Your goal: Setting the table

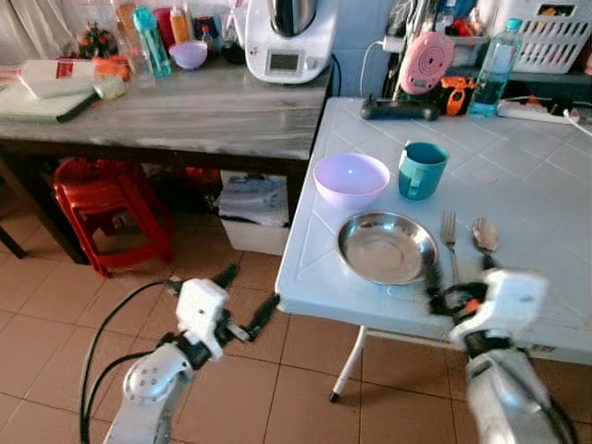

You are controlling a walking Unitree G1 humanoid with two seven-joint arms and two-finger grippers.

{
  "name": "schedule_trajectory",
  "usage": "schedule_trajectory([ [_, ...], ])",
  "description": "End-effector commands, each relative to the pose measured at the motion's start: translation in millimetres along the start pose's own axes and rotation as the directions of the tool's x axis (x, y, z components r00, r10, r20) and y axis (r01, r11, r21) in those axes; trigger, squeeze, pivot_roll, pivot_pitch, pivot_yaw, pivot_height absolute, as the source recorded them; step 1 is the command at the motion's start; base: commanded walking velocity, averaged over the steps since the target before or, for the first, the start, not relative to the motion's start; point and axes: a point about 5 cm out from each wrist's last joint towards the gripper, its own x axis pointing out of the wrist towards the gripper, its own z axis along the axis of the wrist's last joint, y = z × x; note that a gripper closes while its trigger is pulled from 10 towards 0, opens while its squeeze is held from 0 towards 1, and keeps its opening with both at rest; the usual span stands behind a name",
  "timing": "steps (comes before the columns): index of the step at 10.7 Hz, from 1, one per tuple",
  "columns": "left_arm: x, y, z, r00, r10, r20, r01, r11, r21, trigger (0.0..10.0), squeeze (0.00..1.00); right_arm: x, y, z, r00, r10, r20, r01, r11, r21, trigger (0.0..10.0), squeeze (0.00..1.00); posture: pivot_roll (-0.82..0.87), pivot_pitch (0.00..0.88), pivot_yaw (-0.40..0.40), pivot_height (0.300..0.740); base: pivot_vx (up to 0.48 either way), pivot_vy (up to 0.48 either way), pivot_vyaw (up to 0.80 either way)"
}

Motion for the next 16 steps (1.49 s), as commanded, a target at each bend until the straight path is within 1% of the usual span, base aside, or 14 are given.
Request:
schedule_trajectory([
  [1, -5.8, 2.1, 6.7, 0.999, -0.044, 0.008, 0.044, 0.999, 0.022, 10.0, 0.00, 3.4, -2.3, -4.5, 0.999, 0.021, -0.050, -0.020, 0.999, 0.029, 10.0, 0.00, 0.04, 0.056, 0.035, 0.740, 0.000, 0.000, 0.00],
  [2, -8.2, 2.2, 6.4, 0.999, -0.051, 0.004, 0.051, 0.999, 0.015, 10.0, 0.00, 4.6, -3.0, -4.6, 0.998, 0.030, -0.059, -0.028, 0.999, 0.036, 10.0, 0.00, 0.04, 0.057, 0.035, 0.740, 0.000, 0.000, 0.00],
  [3, -16.4, -1.6, 4.0, 0.992, -0.123, -0.031, 0.123, 0.992, 0.014, 10.0, 0.00, 13.8, -14.5, -3.4, 0.996, 0.010, -0.086, -0.006, 0.999, 0.049, 10.0, 0.00, 0.04, 0.063, 0.043, 0.740, 0.000, 0.000, 0.00],
  [4, -15.5, -1.9, 4.3, 0.989, -0.140, -0.040, 0.140, 0.990, 0.017, 10.0, 0.00, 18.4, -21.5, 1.2, 0.997, 0.003, -0.080, 0.002, 0.998, 0.059, 10.0, 0.00, 0.04, 0.062, 0.052, 0.740, 0.000, 0.000, 0.00],
  [5, -13.9, -3.1, 5.5, 0.985, -0.168, -0.046, 0.170, 0.985, 0.044, 10.0, 0.00, 20.4, -24.4, 1.9, 0.996, 0.010, -0.084, -0.003, 0.997, 0.076, 10.0, 0.00, 0.04, 0.063, 0.057, 0.740, 0.000, 0.000, 0.00],
  [6, -11.3, -6.2, 8.9, 0.982, -0.187, -0.036, 0.189, 0.980, 0.068, 10.0, 0.00, 24.7, -21.8, -2.2, 0.990, 0.064, -0.129, -0.043, 0.986, 0.164, 10.0, 0.00, 0.04, 0.065, 0.059, 0.740, 0.000, 0.000, 0.00],
  [8, -11.1, -8.3, 9.4, 0.981, -0.190, -0.031, 0.192, 0.979, 0.069, 10.0, 0.00, 30.9, -20.6, -5.1, 0.984, 0.095, -0.154, -0.070, 0.985, 0.159, 10.0, 0.00, 0.05, 0.065, 0.063, 0.740, 0.000, 0.000, 0.00],
  [9, -12.1, -8.5, 10.4, 0.981, -0.193, -0.038, 0.196, 0.975, 0.104, 10.0, 0.00, 36.6, -19.5, -8.6, 0.977, 0.116, -0.177, -0.075, 0.972, 0.223, 10.0, 0.00, 0.05, 0.067, 0.060, 0.740, 0.000, 0.000, 0.00],
  [12, -14.7, -11.5, 10.6, 0.985, -0.172, -0.033, 0.174, 0.981, 0.090, 10.0, 0.00, 53.4, -8.3, -5.1, 0.963, 0.195, -0.185, -0.150, 0.961, 0.231, 10.0, 0.00, 0.08, 0.074, 0.049, 0.740, 0.000, 0.000, 0.00],
  [13, -15.7, -12.9, 10.8, 0.985, -0.171, -0.032, 0.173, 0.981, 0.090, 10.0, 0.00, 55.9, -6.2, -6.3, 0.959, 0.206, -0.193, -0.157, 0.958, 0.240, 10.0, 0.00, 0.09, 0.078, 0.041, 0.740, 0.000, 0.000, 0.00],
  [14, -17.0, -13.9, 10.8, 0.985, -0.169, -0.032, 0.171, 0.981, 0.091, 10.0, 0.00, 59.1, -4.1, -9.0, 0.958, 0.202, -0.205, -0.133, 0.942, 0.308, 10.0, 0.00, 0.09, 0.079, 0.036, 0.740, 0.000, 0.000, 0.00],
  [15, -18.4, -13.4, 12.7, 0.982, -0.184, -0.037, 0.187, 0.973, 0.138, 10.0, 0.00, 61.1, 0.3, -10.7, 0.948, 0.228, -0.223, -0.145, 0.931, 0.336, 10.0, 0.00, 0.10, 0.082, 0.032, 0.740, 0.000, 0.000, 0.00],
  [16, -20.0, -11.9, 14.4, 0.981, -0.191, -0.034, 0.194, 0.968, 0.161, 10.0, 0.00, 60.7, 1.6, -13.9, 0.941, 0.238, -0.240, -0.152, 0.933, 0.327, 10.0, 0.00, 0.11, 0.082, 0.028, 0.740, 0.000, 0.000, 0.00],
])
